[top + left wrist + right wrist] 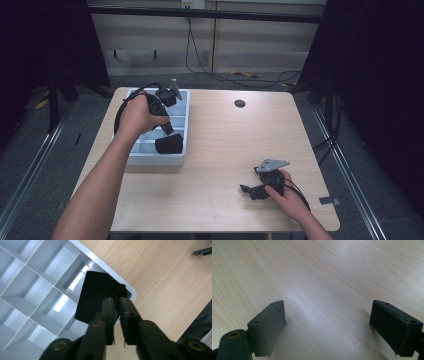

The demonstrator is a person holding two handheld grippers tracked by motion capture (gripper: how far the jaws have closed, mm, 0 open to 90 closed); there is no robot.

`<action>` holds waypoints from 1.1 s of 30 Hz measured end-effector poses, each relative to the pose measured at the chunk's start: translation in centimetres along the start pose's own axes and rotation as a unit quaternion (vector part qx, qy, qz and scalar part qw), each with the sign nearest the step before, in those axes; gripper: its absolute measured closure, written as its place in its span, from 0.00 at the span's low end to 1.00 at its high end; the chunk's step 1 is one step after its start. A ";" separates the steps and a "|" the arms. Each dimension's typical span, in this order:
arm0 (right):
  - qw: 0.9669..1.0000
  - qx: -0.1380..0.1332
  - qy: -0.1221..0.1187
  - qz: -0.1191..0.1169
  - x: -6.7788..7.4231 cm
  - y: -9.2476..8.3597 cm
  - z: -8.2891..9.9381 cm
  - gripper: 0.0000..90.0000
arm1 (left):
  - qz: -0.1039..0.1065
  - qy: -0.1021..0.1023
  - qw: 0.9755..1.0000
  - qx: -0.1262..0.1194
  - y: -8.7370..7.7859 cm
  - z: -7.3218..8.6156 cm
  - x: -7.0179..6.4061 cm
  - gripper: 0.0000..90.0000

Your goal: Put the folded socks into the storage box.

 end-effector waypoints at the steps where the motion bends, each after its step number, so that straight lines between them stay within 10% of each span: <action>1: 1.000 0.000 0.000 0.000 0.0 0.0 0.0 0.14 | -0.002 0.002 1.000 -0.001 -0.1 -0.1 0.0 0.94; 33: 1.000 -0.001 0.000 0.001 0.0 0.0 0.0 0.14 | -0.011 -0.001 1.000 0.008 4.0 -0.3 1.3 1.00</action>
Point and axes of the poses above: each handheld gripper's, and its own axes: y roughly forward along the jaws, z roughly out of its underside, x roughly to its left, the point moved 9 cm from there along y, roughly forward along the jaws, and after that the axes turned 7 degrees about -y, right-handed, at the moved point
